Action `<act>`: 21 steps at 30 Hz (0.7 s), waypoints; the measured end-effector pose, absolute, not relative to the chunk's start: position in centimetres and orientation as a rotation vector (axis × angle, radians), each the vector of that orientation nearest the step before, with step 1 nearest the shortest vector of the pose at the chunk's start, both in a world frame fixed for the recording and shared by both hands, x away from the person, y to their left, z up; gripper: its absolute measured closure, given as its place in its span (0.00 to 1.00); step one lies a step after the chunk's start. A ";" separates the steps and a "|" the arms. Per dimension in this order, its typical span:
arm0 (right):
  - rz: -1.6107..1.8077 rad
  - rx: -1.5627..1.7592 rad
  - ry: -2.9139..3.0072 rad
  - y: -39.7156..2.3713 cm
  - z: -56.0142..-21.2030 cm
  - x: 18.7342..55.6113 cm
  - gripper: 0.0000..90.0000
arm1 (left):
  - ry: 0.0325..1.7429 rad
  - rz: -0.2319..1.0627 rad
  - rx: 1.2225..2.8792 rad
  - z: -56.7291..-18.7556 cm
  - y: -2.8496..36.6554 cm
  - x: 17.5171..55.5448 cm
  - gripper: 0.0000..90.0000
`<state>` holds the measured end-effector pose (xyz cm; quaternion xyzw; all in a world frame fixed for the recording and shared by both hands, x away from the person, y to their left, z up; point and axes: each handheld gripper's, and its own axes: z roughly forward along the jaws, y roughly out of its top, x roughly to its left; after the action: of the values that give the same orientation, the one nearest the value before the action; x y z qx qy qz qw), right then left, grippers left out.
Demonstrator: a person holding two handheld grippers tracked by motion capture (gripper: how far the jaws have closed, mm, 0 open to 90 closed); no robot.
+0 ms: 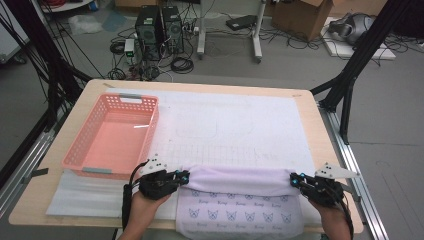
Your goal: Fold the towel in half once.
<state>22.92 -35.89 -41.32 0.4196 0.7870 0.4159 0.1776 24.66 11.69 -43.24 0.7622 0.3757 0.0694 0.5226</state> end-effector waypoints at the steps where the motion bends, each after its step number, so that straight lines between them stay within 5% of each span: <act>1: 1.177 1.189 2.240 -36.0 -41.5 22.7 0.93 | 0.902 0.157 1.833 -43.4 11.8 24.4 0.92; 5: 1.192 1.185 2.326 -36.3 -42.2 21.6 0.91 | 0.896 0.125 1.870 -43.9 11.6 23.5 0.89; 8: 1.170 1.138 2.406 -36.2 -42.2 20.9 0.73 | 0.855 0.150 1.913 -43.8 11.3 23.1 0.68; 11: 1.202 1.149 2.377 -36.7 -41.7 20.6 0.68 | 0.873 0.202 1.863 -43.1 11.3 23.6 0.53; 21: 1.119 1.251 2.299 -35.3 -43.2 25.3 0.78 | 1.057 0.286 1.856 -44.2 11.2 28.4 0.45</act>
<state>25.33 -35.30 -43.16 0.4346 0.7990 0.3888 0.1469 28.43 11.21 -44.19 0.7585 0.4322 0.1169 0.4736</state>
